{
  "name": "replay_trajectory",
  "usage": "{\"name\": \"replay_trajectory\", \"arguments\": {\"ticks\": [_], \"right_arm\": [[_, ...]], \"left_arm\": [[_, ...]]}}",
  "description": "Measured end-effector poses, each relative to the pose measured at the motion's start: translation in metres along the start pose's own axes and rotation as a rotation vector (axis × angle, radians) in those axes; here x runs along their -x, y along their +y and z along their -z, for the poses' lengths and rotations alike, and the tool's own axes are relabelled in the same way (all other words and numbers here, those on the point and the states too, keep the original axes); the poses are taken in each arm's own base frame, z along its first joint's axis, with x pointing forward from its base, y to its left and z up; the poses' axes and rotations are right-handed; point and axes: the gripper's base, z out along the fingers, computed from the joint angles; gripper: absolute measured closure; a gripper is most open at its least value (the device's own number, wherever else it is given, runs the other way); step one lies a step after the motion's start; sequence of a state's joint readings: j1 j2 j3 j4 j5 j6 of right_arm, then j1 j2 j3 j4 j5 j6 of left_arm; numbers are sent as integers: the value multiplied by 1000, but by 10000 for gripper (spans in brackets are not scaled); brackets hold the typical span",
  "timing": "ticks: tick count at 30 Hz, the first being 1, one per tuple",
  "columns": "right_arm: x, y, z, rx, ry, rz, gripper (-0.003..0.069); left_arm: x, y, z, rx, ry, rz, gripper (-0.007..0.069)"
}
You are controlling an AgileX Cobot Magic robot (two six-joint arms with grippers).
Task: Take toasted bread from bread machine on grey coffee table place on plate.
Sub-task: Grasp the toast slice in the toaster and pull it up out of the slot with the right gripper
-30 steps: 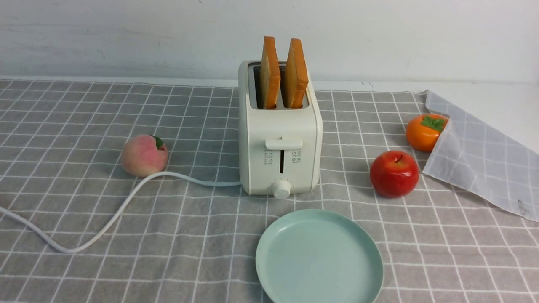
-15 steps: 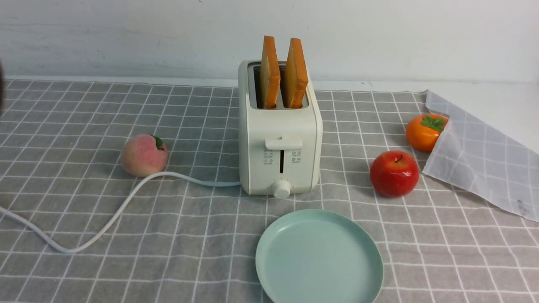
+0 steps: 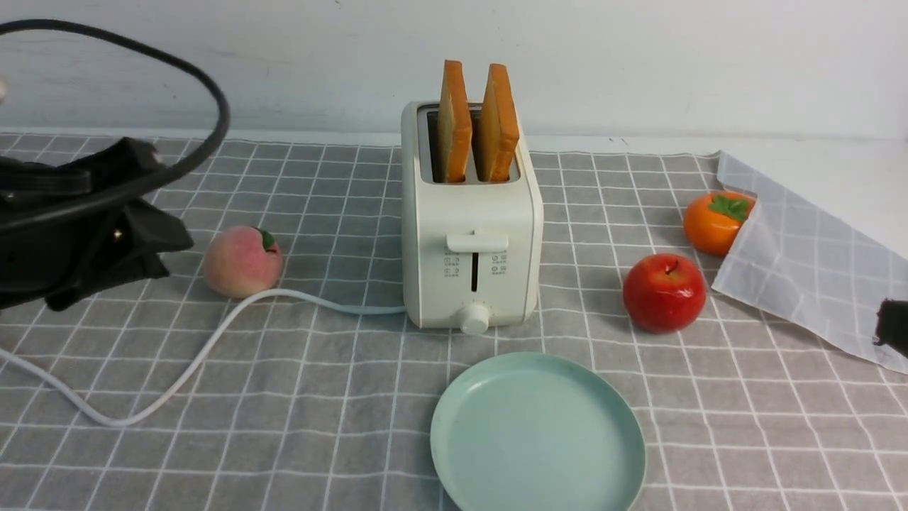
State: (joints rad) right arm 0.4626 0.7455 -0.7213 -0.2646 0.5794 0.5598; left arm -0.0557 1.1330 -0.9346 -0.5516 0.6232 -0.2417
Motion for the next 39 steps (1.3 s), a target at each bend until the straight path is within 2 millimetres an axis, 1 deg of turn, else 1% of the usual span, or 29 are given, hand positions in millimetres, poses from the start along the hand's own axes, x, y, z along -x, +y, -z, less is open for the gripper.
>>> {"name": "replay_trajectory", "arguments": {"ticks": [3,6,8,9,10,11,13,14,15,16,18,19,20,21,23,24,25,26,29,30,31,33,36,39], "right_arm": [[14,8,-5,16,21,-43,419],[32,18,-18,35,22,-39,419],[45,26,-31,56,22,-37,419],[51,32,-42,67,31,-29,419],[57,35,-47,77,23,-17,419],[64,40,-58,88,26,-8,419],[77,52,-86,108,46,1,414],[84,55,-92,116,42,5,410],[83,57,-98,115,55,3,407],[94,64,-115,129,57,1,391],[104,74,-144,142,82,2,352],[112,80,-155,154,85,-2,330],[110,81,-161,153,101,-6,321],[117,85,-169,161,101,-9,301],[126,94,-197,172,126,-29,242],[124,94,-200,170,134,-29,237],[130,99,-214,178,133,-35,211],[131,101,-220,180,131,-35,200],[131,104,-241,185,122,-41,187],[131,104,-242,185,121,-42,187],[129,105,-251,186,115,-44,188],[123,104,-265,182,109,-43,195],[115,102,-278,167,110,-19,217],[109,100,-289,153,111,7,257]], "left_arm": [[-4,-6,-14,-56,53,-34,383],[-21,-23,-22,-130,117,-159,383],[-31,-31,-23,-163,148,-237,383],[-41,-39,-23,-194,182,-298,383],[-46,-42,-23,-206,199,-330,383],[-53,-47,-23,-224,225,-367,383],[-66,-53,-22,-256,288,-441,383],[-69,-54,-21,-263,306,-458,383],[-70,-54,-21,-264,317,-465,383],[-75,-54,-20,-270,357,-487,383],[-80,-53,-18,-266,403,-512,383],[-81,-52,-18,-262,417,-521,383],[-81,-52,-18,-261,419,-523,383],[-81,-51,-18,-257,424,-530,383],[-82,-50,-18,-250,430,-542,383],[-82,-50,-18,-250,430,-542,383],[-82,-50,-18,-248,430,-545,383],[-82,-50,-18,-248,430,-545,383],[-82,-50,-18,-248,430,-545,383],[-82,-50,-18,-248,430,-545,383],[-82,-50,-18,-248,430,-545,383],[-82,-50,-18,-248,430,-545,383],[-82,-50,-18,-248,430,-545,383],[-82,-50,-18,-248,430,-545,383]]}}
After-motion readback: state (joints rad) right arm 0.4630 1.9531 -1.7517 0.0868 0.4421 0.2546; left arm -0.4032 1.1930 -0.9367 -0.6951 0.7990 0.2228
